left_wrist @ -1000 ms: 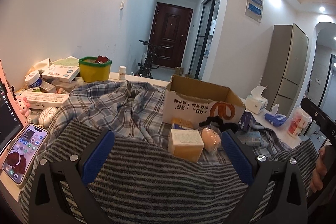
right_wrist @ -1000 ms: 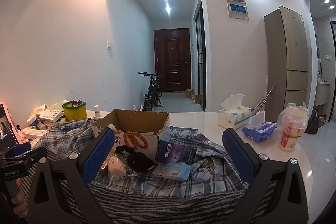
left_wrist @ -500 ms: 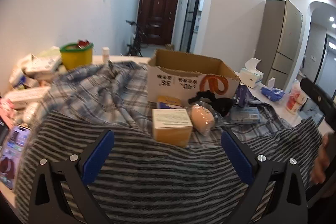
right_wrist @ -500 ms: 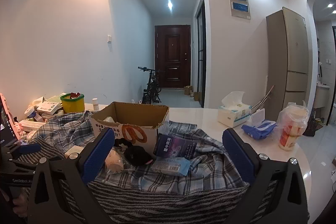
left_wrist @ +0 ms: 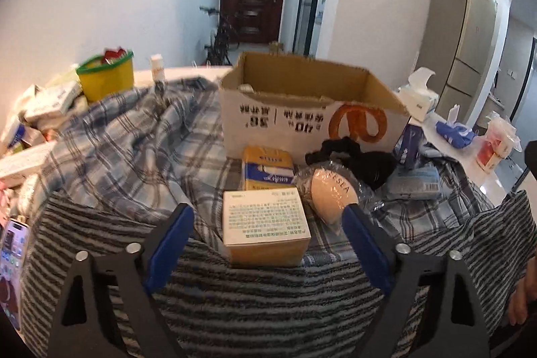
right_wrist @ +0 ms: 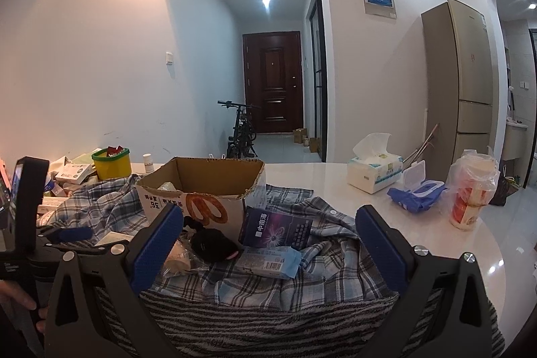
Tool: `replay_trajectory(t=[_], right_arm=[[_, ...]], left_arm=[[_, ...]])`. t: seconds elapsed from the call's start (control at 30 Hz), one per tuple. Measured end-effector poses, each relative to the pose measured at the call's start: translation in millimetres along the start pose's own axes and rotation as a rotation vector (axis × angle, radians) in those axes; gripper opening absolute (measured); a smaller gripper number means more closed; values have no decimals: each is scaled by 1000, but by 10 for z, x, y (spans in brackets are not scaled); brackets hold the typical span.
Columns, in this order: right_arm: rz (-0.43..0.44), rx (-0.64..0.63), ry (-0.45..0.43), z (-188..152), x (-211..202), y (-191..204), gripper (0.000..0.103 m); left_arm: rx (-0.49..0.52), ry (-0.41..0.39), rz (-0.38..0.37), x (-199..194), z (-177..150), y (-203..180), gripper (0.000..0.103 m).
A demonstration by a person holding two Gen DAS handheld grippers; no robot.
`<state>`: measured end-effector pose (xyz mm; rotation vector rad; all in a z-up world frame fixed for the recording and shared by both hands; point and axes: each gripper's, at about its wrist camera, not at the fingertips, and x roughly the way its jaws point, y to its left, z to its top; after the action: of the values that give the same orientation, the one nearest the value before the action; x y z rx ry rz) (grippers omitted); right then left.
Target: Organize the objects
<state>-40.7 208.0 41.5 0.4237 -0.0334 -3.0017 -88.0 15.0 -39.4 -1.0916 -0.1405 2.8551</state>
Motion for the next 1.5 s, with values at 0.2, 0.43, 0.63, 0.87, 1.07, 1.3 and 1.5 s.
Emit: replay_trajectory(t=[0.2,0.43,0.63,0.87,1.07,1.3,1.5], right_arm=[[-17,2,16,-29,40,-38,102],[-21,11,21,23,43,-80,102],[-19,4,-8,121,-28,-46,102],[-23,-21,-24,169,-69,13,102],[-28,-23,-34,235,-22,10,102],[-21,-24,11,232,197,6,102],[-19,-5,96,118,431,-45,102]], left_arm=[[-26,85,-11,204,-24,37,56],[-9,-72,23,-164,11,19,55],[14,-209,26,-550,107,-44,55],[14,-289,-1,-713,204,-49,55],[6,-355,-40,-694,249,-24,55],[-12,-348,-65,-503,187,3,55],[-61,-290,-72,-335,161,92,55]])
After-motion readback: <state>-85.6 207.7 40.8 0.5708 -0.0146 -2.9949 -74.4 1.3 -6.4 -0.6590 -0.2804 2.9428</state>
